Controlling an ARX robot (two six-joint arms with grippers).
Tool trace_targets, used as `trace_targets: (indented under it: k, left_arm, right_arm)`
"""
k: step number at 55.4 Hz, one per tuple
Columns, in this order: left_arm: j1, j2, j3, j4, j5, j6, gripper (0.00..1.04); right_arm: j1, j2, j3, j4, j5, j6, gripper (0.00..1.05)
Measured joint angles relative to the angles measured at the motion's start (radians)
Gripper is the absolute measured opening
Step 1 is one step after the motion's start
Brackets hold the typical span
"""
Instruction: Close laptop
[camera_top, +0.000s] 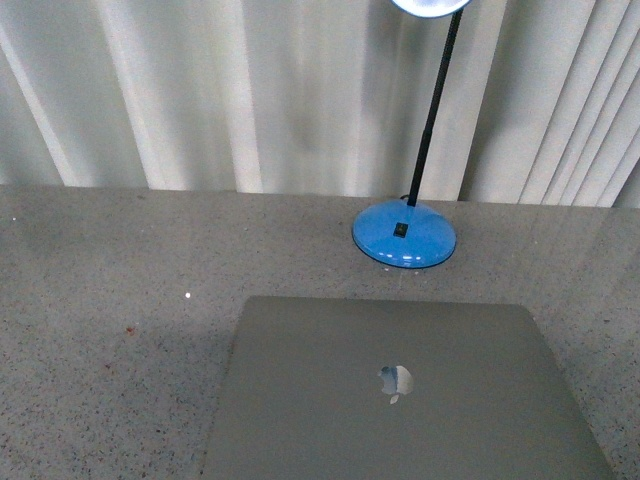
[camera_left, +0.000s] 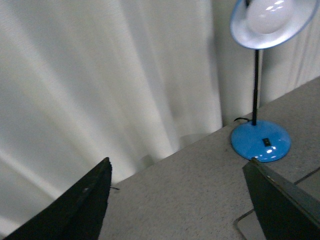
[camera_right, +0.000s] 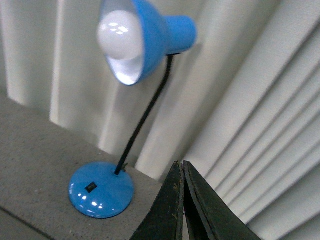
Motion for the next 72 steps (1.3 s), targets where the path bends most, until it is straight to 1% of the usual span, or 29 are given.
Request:
trace_targets:
  k: [1,2,4,5,7,12,15,16,19,20,23,24,30,40,52,66,72]
  left_arm:
    - [0.000,-0.003,-0.008,0.016,-0.031,-0.008,0.94]
    - [-0.003,-0.011,-0.027,0.052,-0.093,-0.042,0.91]
    - [-0.005,-0.031,-0.074,0.116,-0.183,-0.122,0.83]
    - [-0.006,-0.037,-0.086,0.129,-0.201,-0.138,0.82]
    - [-0.010,-0.058,-0.135,0.168,-0.241,-0.187,0.74]
    - [-0.011,-0.105,-0.232,0.211,-0.256,-0.248,0.60]
    - [-0.013,-0.136,-0.291,0.235,-0.256,-0.272,0.49]
    - [-0.013,-0.141,-0.299,0.239,-0.256,-0.276,0.48]
    - [-0.016,-0.170,-0.351,0.257,-0.256,-0.286,0.37]
    - [-0.016,-0.175,-0.359,0.260,-0.255,-0.287,0.35]
    - [-0.016,-0.204,-0.405,0.272,-0.256,-0.291,0.24]
    - [-0.016,-0.210,-0.412,0.274,-0.256,-0.292,0.23]
    - [-0.016,-0.263,-0.479,0.289,-0.257,-0.299,0.03]
    - [-0.016,-0.359,-0.578,0.291,-0.257,-0.306,0.04]
    - [-0.016,-0.453,-0.641,0.266,-0.257,-0.306,0.04]
    - [-0.016,-0.595,-0.703,0.183,-0.257,-0.306,0.04]
    - [-0.016,-0.642,-0.717,0.150,-0.257,-0.306,0.04]
  right_arm:
    - [-0.003,-0.014,-0.002,-0.011,0.039,0.031,0.03]
    - [-0.004,-0.021,-0.004,-0.016,0.062,0.048,0.03]
    - [-0.006,-0.050,-0.024,-0.018,0.162,0.124,0.03]
    - [-0.007,-0.064,-0.039,-0.014,0.197,0.160,0.03]
    - [-0.008,-0.080,-0.064,-0.007,0.225,0.198,0.03]
    - [-0.012,-0.129,-0.153,0.014,0.246,0.280,0.03]
    - [-0.012,-0.153,-0.196,0.024,0.245,0.299,0.03]
    - [-0.012,-0.162,-0.211,0.027,0.245,0.306,0.03]
    - [-0.012,-0.187,-0.246,0.034,0.245,0.315,0.03]
    - [-0.012,-0.198,-0.259,0.036,0.245,0.318,0.03]
    - [-0.012,-0.227,-0.288,0.039,0.245,0.323,0.03]
    - [-0.012,-0.238,-0.299,0.040,0.245,0.324,0.03]
    - [-0.012,-0.288,-0.349,0.041,0.245,0.327,0.03]
    - [-0.012,-0.398,-0.433,0.017,0.245,0.331,0.03]
    - [-0.012,-0.512,-0.492,-0.041,0.245,0.332,0.03]
    - [-0.012,-0.673,-0.540,-0.152,0.245,0.332,0.03]
    - [-0.012,-0.698,-0.578,-0.130,0.245,0.332,0.03]
